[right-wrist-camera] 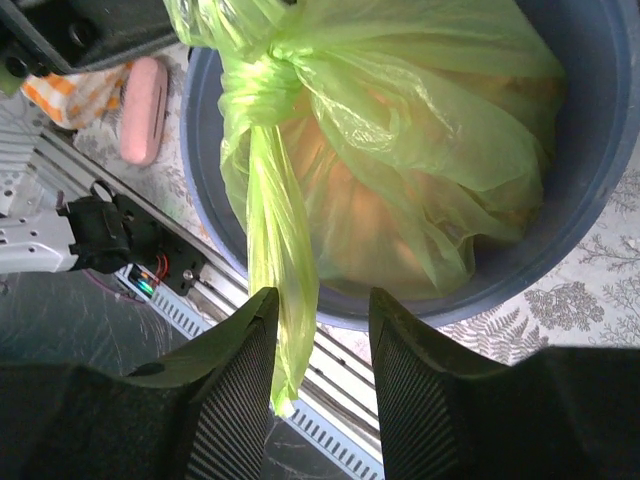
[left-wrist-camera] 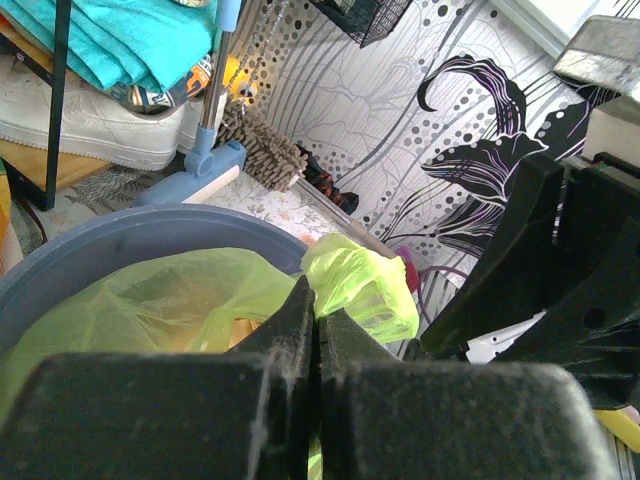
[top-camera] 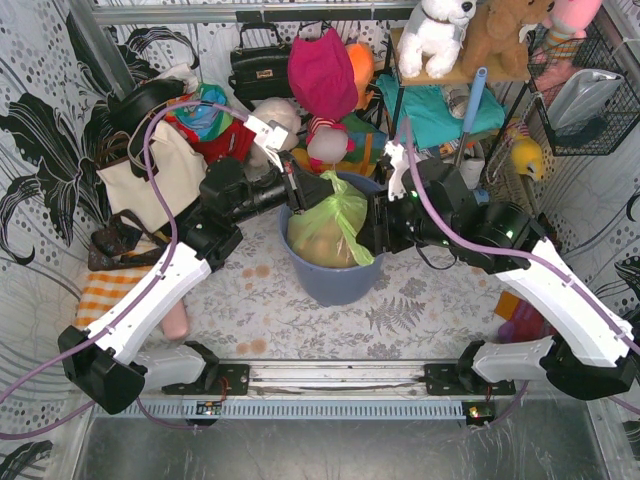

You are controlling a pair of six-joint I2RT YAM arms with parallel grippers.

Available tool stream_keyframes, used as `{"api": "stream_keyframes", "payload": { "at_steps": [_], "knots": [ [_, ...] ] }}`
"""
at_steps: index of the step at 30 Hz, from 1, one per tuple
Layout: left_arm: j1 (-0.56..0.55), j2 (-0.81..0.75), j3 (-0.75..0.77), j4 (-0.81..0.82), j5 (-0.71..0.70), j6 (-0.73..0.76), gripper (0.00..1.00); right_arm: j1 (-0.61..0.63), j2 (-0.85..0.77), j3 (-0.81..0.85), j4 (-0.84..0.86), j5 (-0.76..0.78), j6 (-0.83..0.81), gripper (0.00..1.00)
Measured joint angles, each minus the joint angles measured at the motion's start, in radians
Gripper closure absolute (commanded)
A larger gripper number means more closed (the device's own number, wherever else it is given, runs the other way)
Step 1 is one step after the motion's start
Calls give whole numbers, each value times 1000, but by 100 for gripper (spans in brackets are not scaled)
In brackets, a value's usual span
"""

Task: Tie the trash bag

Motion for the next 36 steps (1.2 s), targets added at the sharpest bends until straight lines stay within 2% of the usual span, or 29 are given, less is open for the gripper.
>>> {"api": "stream_keyframes", "payload": {
  "at_steps": [17,22,27,36],
  "knots": [
    [0,0,-10,0,2,0,93,0,40,-123,69,-43,-44,70],
    [0,-1,-11,0,2,0,93,0,37,-169,138,-35,-55,64],
    [0,-1,-11,0,2,0,93,0,35,-230,226,-82,-64,67],
    [0,-1,-11,0,2,0,93,0,23,-256,258,-220,-75,90]
  ]
}}
